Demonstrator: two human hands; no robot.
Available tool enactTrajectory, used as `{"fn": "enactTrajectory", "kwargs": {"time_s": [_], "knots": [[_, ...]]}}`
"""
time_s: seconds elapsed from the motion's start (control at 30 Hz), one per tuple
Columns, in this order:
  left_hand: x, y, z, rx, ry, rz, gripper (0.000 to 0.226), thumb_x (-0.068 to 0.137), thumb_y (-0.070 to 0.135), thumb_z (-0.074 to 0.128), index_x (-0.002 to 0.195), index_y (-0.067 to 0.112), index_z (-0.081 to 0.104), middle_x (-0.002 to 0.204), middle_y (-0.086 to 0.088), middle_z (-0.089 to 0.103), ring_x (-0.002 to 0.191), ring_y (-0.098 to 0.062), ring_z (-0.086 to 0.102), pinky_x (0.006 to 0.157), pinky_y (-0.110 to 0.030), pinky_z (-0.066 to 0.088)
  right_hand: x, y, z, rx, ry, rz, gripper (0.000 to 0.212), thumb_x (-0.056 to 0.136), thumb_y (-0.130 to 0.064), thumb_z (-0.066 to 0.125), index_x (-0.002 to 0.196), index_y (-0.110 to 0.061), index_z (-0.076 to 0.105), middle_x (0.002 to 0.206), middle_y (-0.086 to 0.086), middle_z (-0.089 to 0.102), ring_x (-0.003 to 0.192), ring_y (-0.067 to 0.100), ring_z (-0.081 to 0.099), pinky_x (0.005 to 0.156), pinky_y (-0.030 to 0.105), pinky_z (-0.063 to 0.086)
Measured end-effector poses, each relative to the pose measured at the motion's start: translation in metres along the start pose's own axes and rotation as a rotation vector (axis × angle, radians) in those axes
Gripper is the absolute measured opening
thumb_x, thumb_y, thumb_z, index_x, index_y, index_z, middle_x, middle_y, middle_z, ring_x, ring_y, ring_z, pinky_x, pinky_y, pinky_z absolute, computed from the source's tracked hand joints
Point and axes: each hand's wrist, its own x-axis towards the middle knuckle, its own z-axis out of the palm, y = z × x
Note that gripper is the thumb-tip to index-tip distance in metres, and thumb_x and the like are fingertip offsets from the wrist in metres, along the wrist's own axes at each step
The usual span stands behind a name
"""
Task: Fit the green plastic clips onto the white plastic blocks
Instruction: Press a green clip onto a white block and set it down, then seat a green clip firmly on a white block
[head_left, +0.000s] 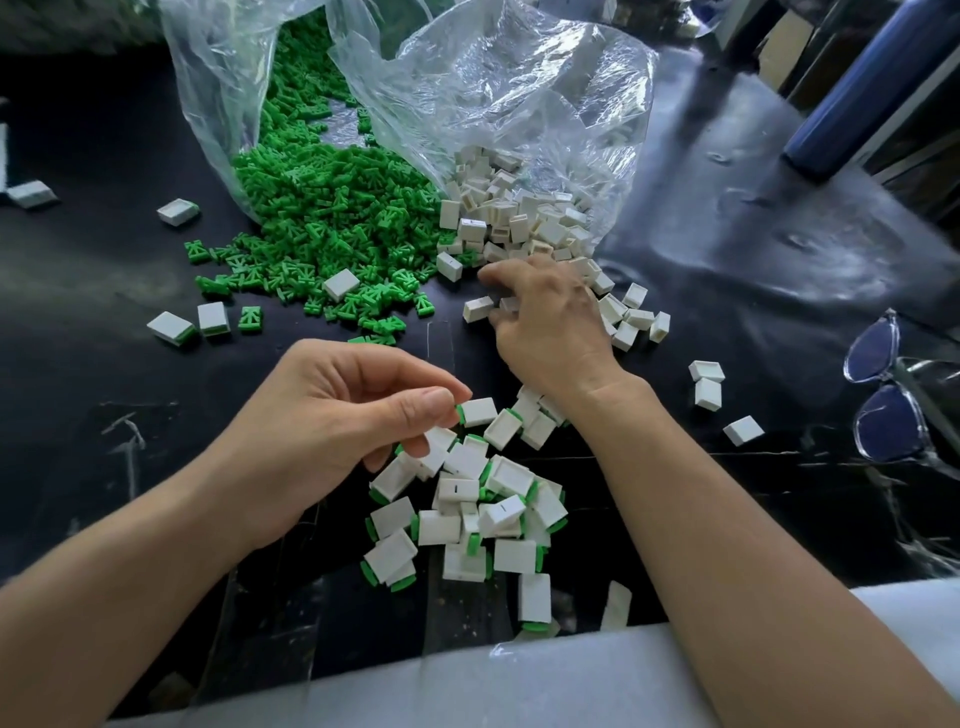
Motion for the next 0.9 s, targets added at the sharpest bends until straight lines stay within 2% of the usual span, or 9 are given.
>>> {"fn": "enactTrajectory", "kwargs": {"time_s": [0.17, 0.33, 0.4, 0.53, 0.63, 0.7, 0.77, 0.83, 0.9], "knots": [[0.001, -0.002, 0.000, 0.006, 0.064, -0.014, 0.028, 0.053, 0.036, 0.068, 0.077, 0.024, 0.077, 0.071, -0.005, 0.072, 0.053, -0.007, 0.060, 0.042, -0.014, 0.041, -0.002, -0.004, -0.003, 0.036, 0.012, -0.064, 0.022, 0.087, -0.013, 0.058, 0.105, -0.021, 0.067, 0.108, 0.001, 0.063, 0.106, 0.021, 0.050, 0.093, 0.031, 0.036], [0.008, -0.008, -0.005, -0.085, 0.269, -0.031, 0.033, 0.059, 0.020, 0.065, 0.092, 0.024, 0.069, 0.086, -0.002, 0.073, 0.065, -0.009, 0.068, 0.050, -0.015, 0.049, -0.011, -0.018, -0.008, 0.389, -0.002, -0.108, 0.016, 0.085, -0.011, 0.062, 0.099, -0.015, 0.069, 0.087, -0.006, 0.063, 0.082, 0.008, 0.056, 0.077, 0.018, 0.042], [0.010, -0.009, -0.006, -0.087, 0.303, -0.024, 0.038, 0.058, 0.019, 0.065, 0.096, 0.025, 0.065, 0.088, 0.001, 0.071, 0.072, -0.010, 0.069, 0.054, -0.015, 0.050, -0.017, -0.025, -0.009, 0.547, -0.052, -0.129, 0.010, 0.083, -0.008, 0.065, 0.093, -0.011, 0.067, 0.079, -0.009, 0.061, 0.078, 0.009, 0.057, 0.077, 0.022, 0.046], [0.010, -0.008, -0.007, -0.056, 0.355, -0.009, 0.026, 0.058, 0.018, 0.067, 0.084, 0.016, 0.066, 0.073, 0.003, 0.071, 0.063, -0.007, 0.064, 0.054, -0.014, 0.050, -0.024, -0.033, -0.008, 0.700, -0.173, -0.224, 0.014, 0.081, -0.005, 0.066, 0.085, -0.015, 0.057, 0.079, -0.002, 0.060, 0.077, 0.015, 0.059, 0.075, 0.032, 0.050], [0.009, -0.008, -0.008, -0.035, 0.377, -0.020, 0.015, 0.063, 0.018, 0.068, 0.076, 0.013, 0.065, 0.065, 0.005, 0.069, 0.059, -0.004, 0.063, 0.052, -0.015, 0.051, -0.022, -0.030, -0.009, 0.725, -0.222, -0.227, 0.011, 0.083, -0.005, 0.064, 0.088, -0.014, 0.059, 0.080, -0.004, 0.061, 0.077, 0.009, 0.058, 0.071, 0.020, 0.046], [0.009, -0.008, -0.008, -0.070, 0.373, -0.032, 0.006, 0.074, 0.005, 0.067, 0.076, 0.010, 0.063, 0.065, 0.003, 0.070, 0.061, -0.009, 0.067, 0.052, -0.018, 0.053, -0.019, -0.025, -0.007, 0.603, -0.164, -0.171, 0.011, 0.086, -0.007, 0.059, 0.095, -0.012, 0.064, 0.086, -0.005, 0.063, 0.083, 0.008, 0.057, 0.075, 0.017, 0.043], [0.009, -0.007, -0.007, -0.078, 0.358, -0.045, 0.012, 0.080, -0.004, 0.061, 0.076, 0.007, 0.062, 0.066, -0.001, 0.070, 0.061, -0.013, 0.069, 0.049, -0.019, 0.053, -0.015, -0.021, -0.003, 0.346, -0.115, -0.164, 0.025, 0.090, -0.011, 0.053, 0.114, -0.011, 0.062, 0.109, 0.000, 0.063, 0.103, 0.014, 0.054, 0.091, 0.024, 0.040], [0.009, -0.007, -0.006, -0.071, 0.350, -0.045, 0.014, 0.080, -0.006, 0.059, 0.077, 0.007, 0.062, 0.066, -0.001, 0.071, 0.058, -0.013, 0.068, 0.047, -0.018, 0.052, -0.013, -0.019, 0.002, 0.150, -0.146, -0.207, 0.037, 0.093, -0.019, 0.049, 0.130, -0.014, 0.050, 0.134, 0.001, 0.050, 0.124, 0.018, 0.039, 0.103, 0.027, 0.027], [0.009, -0.007, -0.005, -0.071, 0.350, -0.033, 0.017, 0.080, -0.006, 0.060, 0.077, 0.010, 0.064, 0.065, 0.000, 0.070, 0.057, -0.012, 0.067, 0.047, -0.017, 0.051, -0.011, -0.020, 0.004, 0.030, -0.215, -0.268, 0.046, 0.095, -0.028, 0.046, 0.140, -0.020, 0.039, 0.149, -0.005, 0.032, 0.137, 0.014, 0.022, 0.108, 0.028, 0.016]]}}
